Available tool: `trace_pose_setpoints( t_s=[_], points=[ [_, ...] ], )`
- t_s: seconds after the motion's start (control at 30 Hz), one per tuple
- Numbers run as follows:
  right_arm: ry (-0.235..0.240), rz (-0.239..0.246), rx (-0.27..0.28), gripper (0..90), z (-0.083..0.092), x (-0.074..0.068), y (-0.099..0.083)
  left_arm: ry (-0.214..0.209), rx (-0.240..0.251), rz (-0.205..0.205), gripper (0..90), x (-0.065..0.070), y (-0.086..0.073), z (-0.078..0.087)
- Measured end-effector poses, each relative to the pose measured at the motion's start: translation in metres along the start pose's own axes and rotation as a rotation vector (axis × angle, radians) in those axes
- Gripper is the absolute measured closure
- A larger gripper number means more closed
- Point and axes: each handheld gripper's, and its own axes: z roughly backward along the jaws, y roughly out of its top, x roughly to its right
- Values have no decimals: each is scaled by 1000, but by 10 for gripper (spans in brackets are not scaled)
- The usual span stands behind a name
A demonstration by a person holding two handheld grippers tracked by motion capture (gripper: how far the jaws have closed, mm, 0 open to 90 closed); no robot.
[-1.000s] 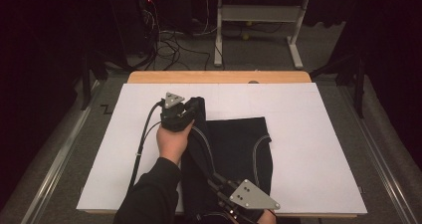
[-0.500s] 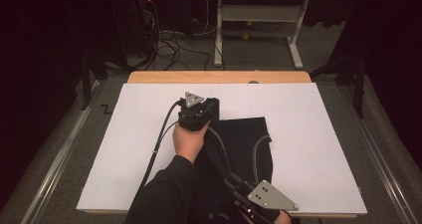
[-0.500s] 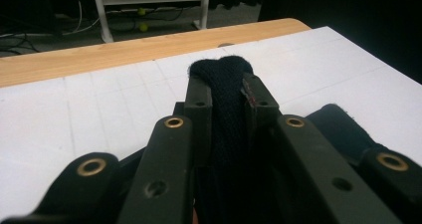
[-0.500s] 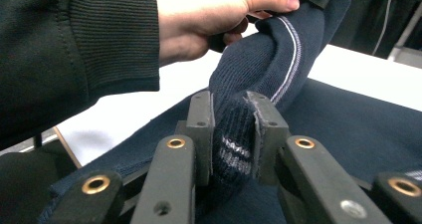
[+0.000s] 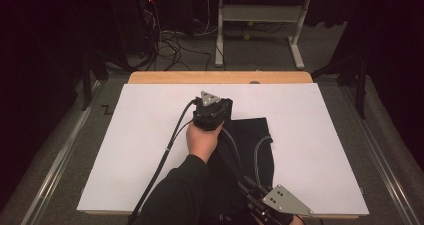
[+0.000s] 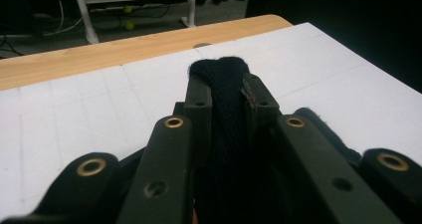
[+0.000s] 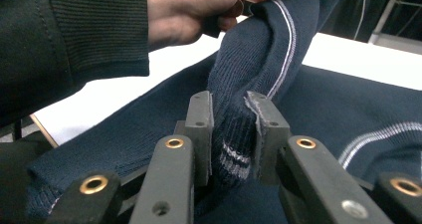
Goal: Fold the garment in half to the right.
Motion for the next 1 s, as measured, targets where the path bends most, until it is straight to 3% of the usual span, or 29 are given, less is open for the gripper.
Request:
trace_pose_setpoints(
  t_s=[0.4, 0.67, 1.0],
  points=[
    [-50, -35, -47, 741, 12, 15, -17, -35, -58, 4, 733, 17, -8, -29],
    [-76, -49, -95, 735, 16, 21, -27, -47, -77, -1, 724, 25, -12, -40],
    [-105, -69, -126, 655, 22, 27, -33, -64, -81, -42, 660, 41, -14, -48]
  ],
)
